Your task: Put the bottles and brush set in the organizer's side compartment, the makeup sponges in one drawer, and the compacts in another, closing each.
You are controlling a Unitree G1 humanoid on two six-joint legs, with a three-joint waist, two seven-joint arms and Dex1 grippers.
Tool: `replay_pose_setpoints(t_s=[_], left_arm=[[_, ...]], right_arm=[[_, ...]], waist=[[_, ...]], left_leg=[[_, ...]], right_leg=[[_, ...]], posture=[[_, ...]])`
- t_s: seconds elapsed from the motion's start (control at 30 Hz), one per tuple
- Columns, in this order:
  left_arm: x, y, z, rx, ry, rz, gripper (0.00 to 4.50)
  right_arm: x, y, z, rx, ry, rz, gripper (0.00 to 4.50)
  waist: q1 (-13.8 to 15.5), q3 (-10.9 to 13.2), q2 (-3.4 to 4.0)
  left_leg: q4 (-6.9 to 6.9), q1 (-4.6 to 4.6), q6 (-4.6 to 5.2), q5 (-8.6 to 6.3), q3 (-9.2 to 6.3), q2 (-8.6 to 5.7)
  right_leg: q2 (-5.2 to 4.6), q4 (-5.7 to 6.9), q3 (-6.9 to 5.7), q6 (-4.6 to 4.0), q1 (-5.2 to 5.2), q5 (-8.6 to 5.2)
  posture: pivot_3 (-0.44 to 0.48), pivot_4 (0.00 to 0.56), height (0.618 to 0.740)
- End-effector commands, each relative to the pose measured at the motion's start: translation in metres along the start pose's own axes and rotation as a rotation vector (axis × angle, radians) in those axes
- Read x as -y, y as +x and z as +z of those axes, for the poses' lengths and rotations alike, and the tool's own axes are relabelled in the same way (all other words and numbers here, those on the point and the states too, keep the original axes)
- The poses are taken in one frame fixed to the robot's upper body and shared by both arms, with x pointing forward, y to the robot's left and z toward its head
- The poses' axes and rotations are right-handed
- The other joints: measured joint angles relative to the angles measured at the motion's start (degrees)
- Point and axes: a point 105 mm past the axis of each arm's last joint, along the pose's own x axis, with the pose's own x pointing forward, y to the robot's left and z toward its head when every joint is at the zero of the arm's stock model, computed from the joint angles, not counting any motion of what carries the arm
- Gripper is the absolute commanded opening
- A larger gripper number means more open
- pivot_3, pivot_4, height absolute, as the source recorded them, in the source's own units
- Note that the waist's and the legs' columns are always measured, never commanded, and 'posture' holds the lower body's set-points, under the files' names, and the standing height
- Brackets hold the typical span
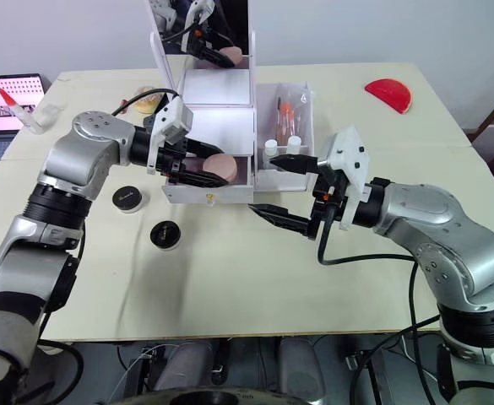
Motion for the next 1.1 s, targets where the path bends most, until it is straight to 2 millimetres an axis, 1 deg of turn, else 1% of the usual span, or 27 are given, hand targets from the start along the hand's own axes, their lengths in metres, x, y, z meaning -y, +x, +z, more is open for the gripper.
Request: replay_pose_setpoints(t_s=[0.03,0.23,0.27,0.33,0.53,0.7,0.73,0.83,0.93,0.97,1.0,1.1], left_arm=[[-0.003,-0.003,0.007,0.016,0.039,0.016,2.66],[-0.006,-0.002,0.008,0.026,0.044,0.032,2.66],[-0.007,-0.002,0.009,0.032,0.042,0.033,3.69],[-0.006,-0.001,0.011,0.039,0.039,0.028,4.47],[-0.005,-0.005,0.014,0.046,0.023,0.022,4.47],[-0.003,-0.015,0.022,0.058,0.032,0.022,4.47],[0.000,-0.018,0.025,0.067,0.033,0.015,4.47],[0.011,-0.039,0.036,0.121,0.000,-0.018,4.47],[0.024,-0.055,0.044,0.155,-0.035,-0.051,3.63],[0.030,-0.062,0.041,0.148,-0.049,-0.072,3.17],[0.035,-0.066,0.040,0.142,-0.058,-0.086,2.62],[0.047,-0.075,0.022,0.078,-0.094,-0.100,1.09]], right_arm=[[0.001,-0.003,0.011,0.036,-0.043,-0.009,4.50],[-0.002,-0.002,0.011,0.043,-0.036,-0.006,4.50],[-0.002,-0.001,0.011,0.043,-0.035,-0.005,4.50],[-0.002,-0.001,0.010,0.043,-0.033,-0.004,4.50],[-0.003,-0.001,0.011,0.047,-0.029,-0.003,4.50],[-0.002,0.000,0.009,0.047,-0.026,-0.002,4.50],[-0.002,0.001,0.009,0.045,-0.025,0.000,4.50],[-0.002,0.001,0.008,0.042,-0.024,0.002,4.50],[-0.001,0.000,0.009,0.043,-0.024,0.000,4.50],[0.000,-0.001,0.009,0.043,-0.026,-0.005,4.50],[0.001,-0.002,0.010,0.043,-0.028,-0.008,4.50],[0.005,-0.003,0.012,0.046,-0.035,-0.017,4.50]], waist=[[0.0,0.0,0.00],[0.0,0.0,0.00],[0.1,0.0,0.00],[0.3,0.0,0.00],[0.1,0.0,0.00],[0.0,0.0,0.00],[0.0,0.0,0.00],[-0.3,0.0,0.00],[-0.4,0.0,0.00],[-0.4,0.0,0.00],[-0.4,0.0,0.01],[-0.3,0.0,0.01]], left_leg=[[0.00,0.00,0.00,0.00,0.00,0.00],[0.01,0.00,0.00,0.00,0.00,-0.01],[0.01,0.00,0.00,0.00,0.00,-0.01],[0.02,0.00,0.00,0.00,-0.01,-0.01],[0.11,0.00,0.00,0.00,-0.05,-0.02],[0.11,0.00,0.00,0.00,-0.04,-0.02],[0.11,0.00,0.00,0.00,-0.04,-0.01],[0.09,-0.01,0.00,0.00,-0.04,-0.01],[0.07,-0.01,0.00,0.00,-0.02,0.01],[0.07,-0.01,0.00,0.00,-0.02,0.02],[0.07,-0.01,0.00,0.00,-0.02,0.02],[0.07,0.02,0.00,0.00,0.01,0.02]], right_leg=[[0.00,0.01,0.00,0.00,0.00,0.00],[0.00,0.02,0.00,0.00,0.00,0.00],[0.00,0.02,0.00,0.00,0.00,0.00],[-0.01,0.05,0.00,0.00,0.01,0.00],[-0.01,0.11,-0.02,0.01,0.03,-0.01],[0.00,0.12,-0.01,0.01,0.02,-0.01],[0.00,0.13,-0.01,0.01,0.01,-0.01],[0.01,0.13,0.01,0.01,-0.04,-0.01],[0.03,0.15,0.06,0.01,-0.07,-0.02],[0.04,0.16,0.06,0.00,-0.07,-0.02],[0.04,0.16,0.06,0.00,-0.07,-0.02],[0.04,0.16,0.10,0.00,-0.06,-0.02]], posture=[[0.000,0.150,0.740],[0.000,0.150,0.740],[0.000,0.150,0.740],[0.000,0.150,0.740],[0.000,0.150,0.740],[0.000,0.150,0.740],[0.000,0.150,0.740],[0.000,0.150,0.740],[0.000,0.150,0.740],[0.000,0.150,0.740],[0.000,0.150,0.740],[0.000,0.150,0.740]])
